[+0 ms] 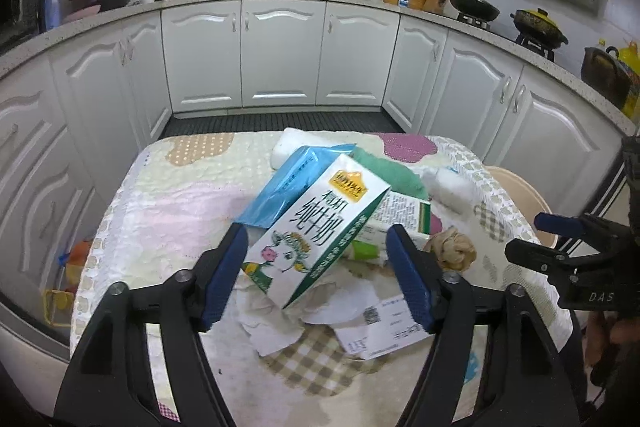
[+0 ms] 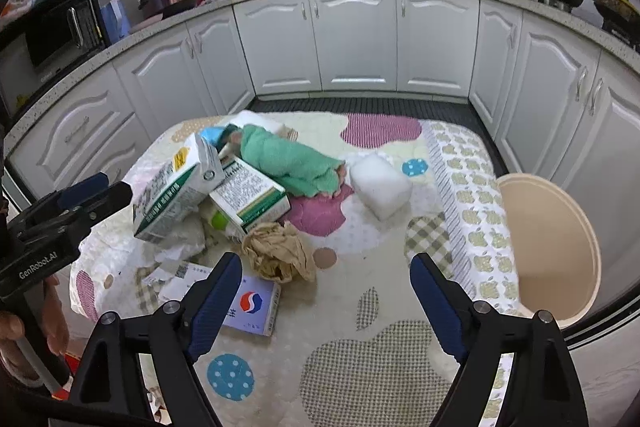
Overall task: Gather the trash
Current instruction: 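Grasp the white milk carton with the left gripper while the right grasps the crumpled beige paper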
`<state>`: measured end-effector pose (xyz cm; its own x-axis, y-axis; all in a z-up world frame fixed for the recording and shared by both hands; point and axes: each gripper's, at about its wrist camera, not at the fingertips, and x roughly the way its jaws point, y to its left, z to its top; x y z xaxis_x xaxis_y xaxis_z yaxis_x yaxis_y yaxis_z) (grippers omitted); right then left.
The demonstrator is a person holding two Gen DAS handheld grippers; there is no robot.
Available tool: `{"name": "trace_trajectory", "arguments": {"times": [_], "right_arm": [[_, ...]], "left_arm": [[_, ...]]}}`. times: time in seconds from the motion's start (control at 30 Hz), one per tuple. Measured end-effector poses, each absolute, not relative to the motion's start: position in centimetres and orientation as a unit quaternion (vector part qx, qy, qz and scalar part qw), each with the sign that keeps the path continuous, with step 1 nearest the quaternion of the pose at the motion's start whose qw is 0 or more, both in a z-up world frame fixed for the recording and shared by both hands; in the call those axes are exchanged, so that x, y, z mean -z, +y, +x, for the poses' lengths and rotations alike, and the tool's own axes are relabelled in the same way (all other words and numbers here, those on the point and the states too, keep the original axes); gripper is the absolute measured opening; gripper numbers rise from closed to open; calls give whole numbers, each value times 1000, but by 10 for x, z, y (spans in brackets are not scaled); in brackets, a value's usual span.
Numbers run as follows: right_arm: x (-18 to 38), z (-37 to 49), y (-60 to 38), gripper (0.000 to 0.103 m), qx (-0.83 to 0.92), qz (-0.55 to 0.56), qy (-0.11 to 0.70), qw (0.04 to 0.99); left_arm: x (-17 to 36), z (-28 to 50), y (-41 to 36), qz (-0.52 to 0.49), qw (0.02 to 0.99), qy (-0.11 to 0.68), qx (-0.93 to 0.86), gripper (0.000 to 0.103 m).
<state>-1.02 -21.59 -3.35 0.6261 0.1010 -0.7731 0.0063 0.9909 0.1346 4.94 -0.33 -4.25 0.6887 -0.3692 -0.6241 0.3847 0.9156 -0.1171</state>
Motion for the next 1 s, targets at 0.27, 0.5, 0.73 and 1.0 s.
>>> {"name": "trace_trajectory", "arguments": {"times": [0.27,0.5,0.73,1.0], "right_arm": [[56,12,-199,84,-63,70,460,883],[73,34,-191,84,-84,83,479,870],[81,39,-191,34,-98,80,482,867],[55,17,-207,28,-109,93,445,884]], "left_arm": [[56,76,-10,32,908,351,228,76],[73,100,-32,81,897,369,229,76],[75,104,-37,77,886,385,247,51],[43,97,-17,36,885,392,249,51]]}}
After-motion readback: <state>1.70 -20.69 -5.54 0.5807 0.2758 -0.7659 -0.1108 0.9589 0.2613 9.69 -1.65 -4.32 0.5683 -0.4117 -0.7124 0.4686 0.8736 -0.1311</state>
